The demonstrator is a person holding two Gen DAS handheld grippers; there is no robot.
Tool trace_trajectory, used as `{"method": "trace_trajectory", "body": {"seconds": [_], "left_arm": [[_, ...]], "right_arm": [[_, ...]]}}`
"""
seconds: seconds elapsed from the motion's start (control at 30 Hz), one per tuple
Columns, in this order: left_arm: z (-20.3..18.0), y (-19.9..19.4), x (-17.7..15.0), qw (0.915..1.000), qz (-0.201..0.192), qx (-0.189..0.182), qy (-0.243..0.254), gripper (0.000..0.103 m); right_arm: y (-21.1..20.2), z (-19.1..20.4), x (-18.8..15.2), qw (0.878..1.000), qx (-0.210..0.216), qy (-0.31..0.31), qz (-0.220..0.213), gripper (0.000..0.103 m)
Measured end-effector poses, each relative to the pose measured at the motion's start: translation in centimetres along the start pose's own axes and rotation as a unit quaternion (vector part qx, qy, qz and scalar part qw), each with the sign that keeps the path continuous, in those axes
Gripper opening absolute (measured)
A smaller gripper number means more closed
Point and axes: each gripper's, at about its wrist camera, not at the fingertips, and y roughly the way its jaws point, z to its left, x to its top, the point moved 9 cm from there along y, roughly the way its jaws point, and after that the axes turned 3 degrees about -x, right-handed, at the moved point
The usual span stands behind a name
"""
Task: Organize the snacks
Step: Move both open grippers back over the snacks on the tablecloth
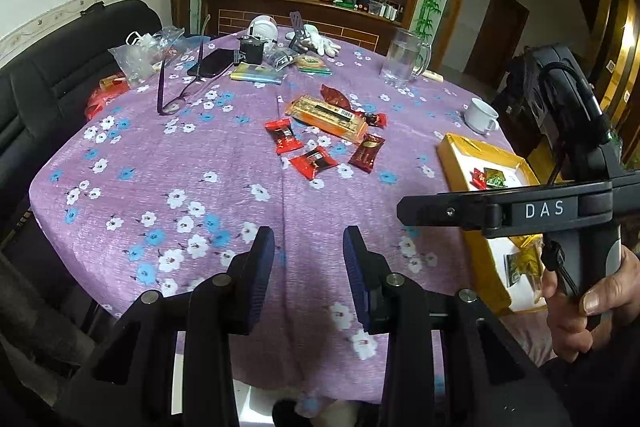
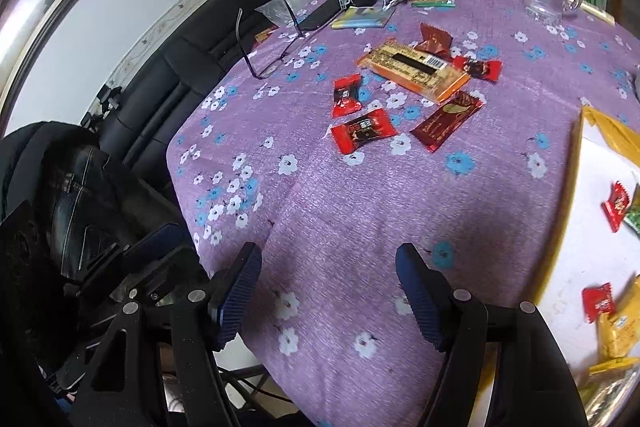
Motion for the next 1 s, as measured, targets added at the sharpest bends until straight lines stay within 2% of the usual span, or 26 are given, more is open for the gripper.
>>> {"method": "trace_trajectory", "body": {"seconds": [0.27,0.63,1.0], "left_arm": [[1.9,0.3,-0.3,0.9999,0.007,-0.014,-0.004,0.033],[4.9,0.6,-1.6,0.9987,0.014,-0.027,-0.042,0.033],[5.7,2.4,-2.1,0.9962,0.024,-0.032,-0.077,0.033]], "right_arm": [[1.3,1.4,0.3,1.000,-0.009,0.008,0.005,0.072],[3.7,2.6,-0.1,0.999,-0.030,0.011,0.038,0.071],[4.2,0.3,0.4,0.997,-0.045,0.041,0.057,0.071]]}}
